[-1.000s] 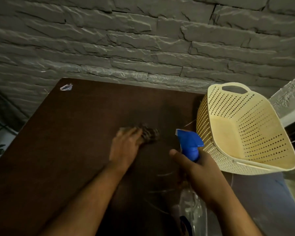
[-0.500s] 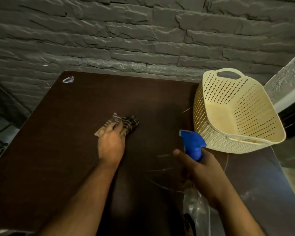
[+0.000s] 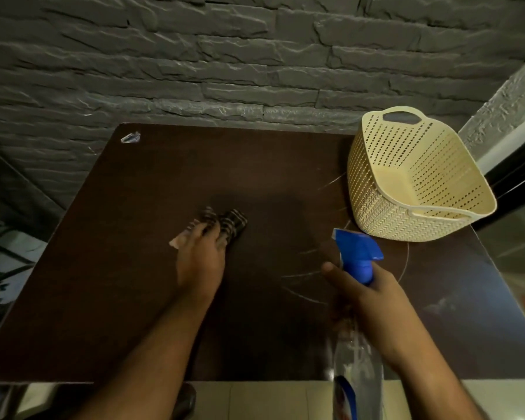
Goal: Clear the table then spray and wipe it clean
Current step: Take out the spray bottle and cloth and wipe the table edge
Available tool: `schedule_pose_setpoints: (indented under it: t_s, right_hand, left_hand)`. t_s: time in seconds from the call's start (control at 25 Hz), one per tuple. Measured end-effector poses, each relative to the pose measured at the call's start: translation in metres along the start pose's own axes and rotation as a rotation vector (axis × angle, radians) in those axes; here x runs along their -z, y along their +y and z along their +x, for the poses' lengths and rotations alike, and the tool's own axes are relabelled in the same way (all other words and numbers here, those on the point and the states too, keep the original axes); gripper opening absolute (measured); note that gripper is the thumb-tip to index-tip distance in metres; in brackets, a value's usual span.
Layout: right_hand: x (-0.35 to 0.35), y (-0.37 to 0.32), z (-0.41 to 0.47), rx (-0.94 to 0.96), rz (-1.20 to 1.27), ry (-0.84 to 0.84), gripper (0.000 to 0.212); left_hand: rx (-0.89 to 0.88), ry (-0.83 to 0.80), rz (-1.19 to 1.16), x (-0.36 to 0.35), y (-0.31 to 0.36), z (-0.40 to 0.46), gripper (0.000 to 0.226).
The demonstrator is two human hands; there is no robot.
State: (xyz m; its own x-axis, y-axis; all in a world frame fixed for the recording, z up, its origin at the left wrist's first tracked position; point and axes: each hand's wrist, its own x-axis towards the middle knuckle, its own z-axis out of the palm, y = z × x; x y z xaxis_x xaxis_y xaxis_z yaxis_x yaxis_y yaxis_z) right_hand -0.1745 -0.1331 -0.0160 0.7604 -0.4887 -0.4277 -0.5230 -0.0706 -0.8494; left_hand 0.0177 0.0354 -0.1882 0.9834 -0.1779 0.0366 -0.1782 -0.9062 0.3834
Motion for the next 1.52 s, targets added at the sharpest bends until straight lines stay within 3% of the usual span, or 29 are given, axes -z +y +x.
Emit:
schedule_pose_setpoints:
  t_s: [0.16,0.2,0.24,0.36,0.4,0.44,0.56,0.6,0.64,0.76,0.84,0.96,1.04,1.08,1.2,1.28,1.32,1.44,1.52]
  right_hand:
    - [-0.015,0.007,-0.021,-0.002,-0.028,0.016,0.033]
    - [-0.017,0.008,-0.026,0.0,-0.049,0.005,0.035]
    - [-0.017,0.008,-0.03,-0.002,-0.064,-0.002,0.037]
    - [-0.012,0.013,-0.041,-0.021,-0.071,0.007,0.037]
    - [-0.011,0.016,-0.043,-0.033,-0.068,0.015,0.037]
    - [-0.01,0.018,-0.046,-0.043,-0.068,0.017,0.036]
    - [-0.011,0.024,-0.052,-0.035,-0.093,0.007,0.035]
    - [-0.012,0.025,-0.055,-0.025,-0.109,0.006,0.035]
    - [-0.013,0.026,-0.057,-0.015,-0.115,0.005,0.035]
    - [-0.013,0.032,-0.065,-0.005,-0.106,-0.016,0.034]
    - [-0.012,0.035,-0.071,-0.019,-0.094,-0.033,0.032]
    - [-0.012,0.038,-0.082,-0.03,-0.059,-0.062,0.031]
    - [-0.011,0.042,-0.091,-0.01,-0.047,-0.093,0.03]
    - [-0.011,0.043,-0.094,-0.006,-0.042,-0.108,0.03]
    - [-0.005,0.05,-0.102,-0.012,-0.042,-0.125,0.029]
    - [-0.002,0.054,-0.107,-0.005,-0.056,-0.128,0.028]
    - [-0.002,0.055,-0.11,0.001,-0.057,-0.131,0.028]
    - [-0.004,0.058,-0.115,0.015,-0.047,-0.147,0.027]
    - [-0.005,0.059,-0.117,0.017,-0.038,-0.163,0.025]
  left_hand:
    - [-0.538,-0.184,-0.081,-0.01,0.049,-0.089,0.04]
    - [-0.571,-0.171,-0.089,-0.009,0.045,-0.087,0.039]
    - [-0.491,-0.147,-0.09,-0.005,0.036,-0.072,0.039]
    - [-0.003,-0.027,-0.048,0.007,0.001,-0.031,0.043]
    - [0.048,-0.016,-0.041,0.01,0.001,-0.033,0.044]
    - [-0.006,-0.04,-0.04,0.011,0.009,-0.042,0.044]
    - [-0.462,-0.182,-0.075,0.007,0.038,-0.108,0.042]
    - [-0.542,-0.205,-0.069,0.004,0.034,-0.118,0.042]
    - [-0.527,-0.184,-0.057,0.004,0.023,-0.115,0.042]
    - [-0.074,-0.036,-0.031,0.015,-0.017,-0.087,0.044]
    - [0.062,-0.018,-0.005,0.023,-0.016,-0.097,0.045]
    - [-0.202,-0.208,0.057,0.02,0.023,-0.161,0.046]
    - [-0.389,-0.248,0.047,0.019,0.022,-0.196,0.044]
    - [-0.378,-0.204,0.014,0.023,0.01,-0.194,0.042]
    - [-0.009,-0.055,0.065,0.043,-0.031,-0.16,0.041]
    - [0.113,-0.023,0.07,0.048,-0.036,-0.16,0.043]
    - [0.085,-0.045,0.045,0.047,-0.023,-0.169,0.042]
    - [-0.222,-0.241,0.084,0.028,0.028,-0.221,0.045]
    - [-0.308,-0.242,0.08,0.022,0.03,-0.225,0.046]
